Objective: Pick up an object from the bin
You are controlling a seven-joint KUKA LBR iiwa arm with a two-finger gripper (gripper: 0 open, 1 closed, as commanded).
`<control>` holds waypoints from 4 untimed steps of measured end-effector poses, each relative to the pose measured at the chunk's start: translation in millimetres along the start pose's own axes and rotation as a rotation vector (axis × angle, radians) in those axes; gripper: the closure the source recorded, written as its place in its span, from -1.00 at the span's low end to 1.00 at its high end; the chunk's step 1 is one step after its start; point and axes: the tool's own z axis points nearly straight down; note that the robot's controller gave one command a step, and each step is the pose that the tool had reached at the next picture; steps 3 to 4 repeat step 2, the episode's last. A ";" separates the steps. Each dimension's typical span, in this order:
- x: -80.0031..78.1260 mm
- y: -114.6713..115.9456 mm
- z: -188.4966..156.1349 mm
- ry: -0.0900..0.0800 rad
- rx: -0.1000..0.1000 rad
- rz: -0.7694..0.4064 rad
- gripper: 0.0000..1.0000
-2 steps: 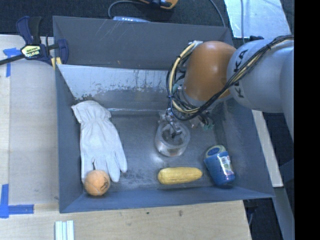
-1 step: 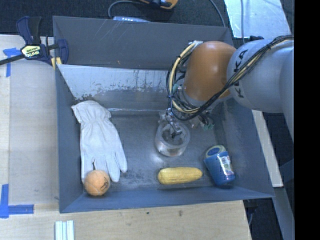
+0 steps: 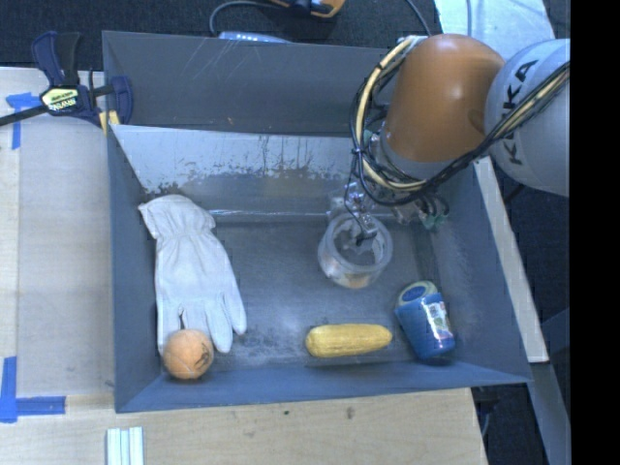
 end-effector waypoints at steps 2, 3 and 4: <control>-6.3 7.4 -194.8 -0.012 0.004 0.004 1.00; -6.3 7.4 -194.8 -0.012 0.004 0.004 1.00; -6.3 7.4 -194.8 -0.012 0.004 0.004 1.00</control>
Offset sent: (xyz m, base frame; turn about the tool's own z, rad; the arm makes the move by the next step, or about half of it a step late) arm 0.0010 0.0094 0.1896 -0.0001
